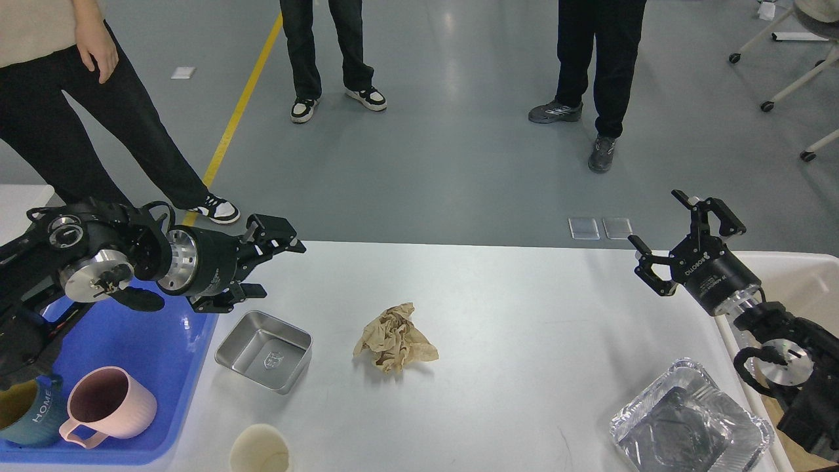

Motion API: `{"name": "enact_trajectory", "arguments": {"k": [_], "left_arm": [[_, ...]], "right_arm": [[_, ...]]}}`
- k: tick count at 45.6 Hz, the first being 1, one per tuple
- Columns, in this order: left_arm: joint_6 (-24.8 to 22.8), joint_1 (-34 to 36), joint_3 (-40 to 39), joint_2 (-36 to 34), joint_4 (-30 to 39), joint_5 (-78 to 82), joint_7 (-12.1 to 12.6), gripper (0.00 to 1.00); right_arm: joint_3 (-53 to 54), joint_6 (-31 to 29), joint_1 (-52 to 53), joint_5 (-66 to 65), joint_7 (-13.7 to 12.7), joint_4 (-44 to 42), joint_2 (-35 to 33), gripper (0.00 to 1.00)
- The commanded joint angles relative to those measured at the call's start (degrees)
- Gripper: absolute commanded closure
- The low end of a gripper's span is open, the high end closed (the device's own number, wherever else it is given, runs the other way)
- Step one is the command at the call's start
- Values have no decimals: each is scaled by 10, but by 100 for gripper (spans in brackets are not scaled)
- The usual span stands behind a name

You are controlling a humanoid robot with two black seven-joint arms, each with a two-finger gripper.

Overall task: Tidy desktop
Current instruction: 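Grasp the rim of the steel tray with the left gripper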

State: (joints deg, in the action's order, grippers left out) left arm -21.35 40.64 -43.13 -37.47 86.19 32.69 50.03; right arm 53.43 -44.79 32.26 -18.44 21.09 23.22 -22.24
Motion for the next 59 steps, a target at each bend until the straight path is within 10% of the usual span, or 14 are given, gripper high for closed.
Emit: {"name": "enact_trajectory", "arguments": {"k": [1,27,59], "left_arm": [[-14,10,30,0,-1,0,2,6],[37,12,69,47,-79,131,13,11],[-20,-50,77,19,-100,179,11,13]], "right_arm": [[0,1,0,0,0,0,0,0],[0,-3,-9,0,0,2,-2,0],[0,-4,-11,0,1,2,-4,0]]}}
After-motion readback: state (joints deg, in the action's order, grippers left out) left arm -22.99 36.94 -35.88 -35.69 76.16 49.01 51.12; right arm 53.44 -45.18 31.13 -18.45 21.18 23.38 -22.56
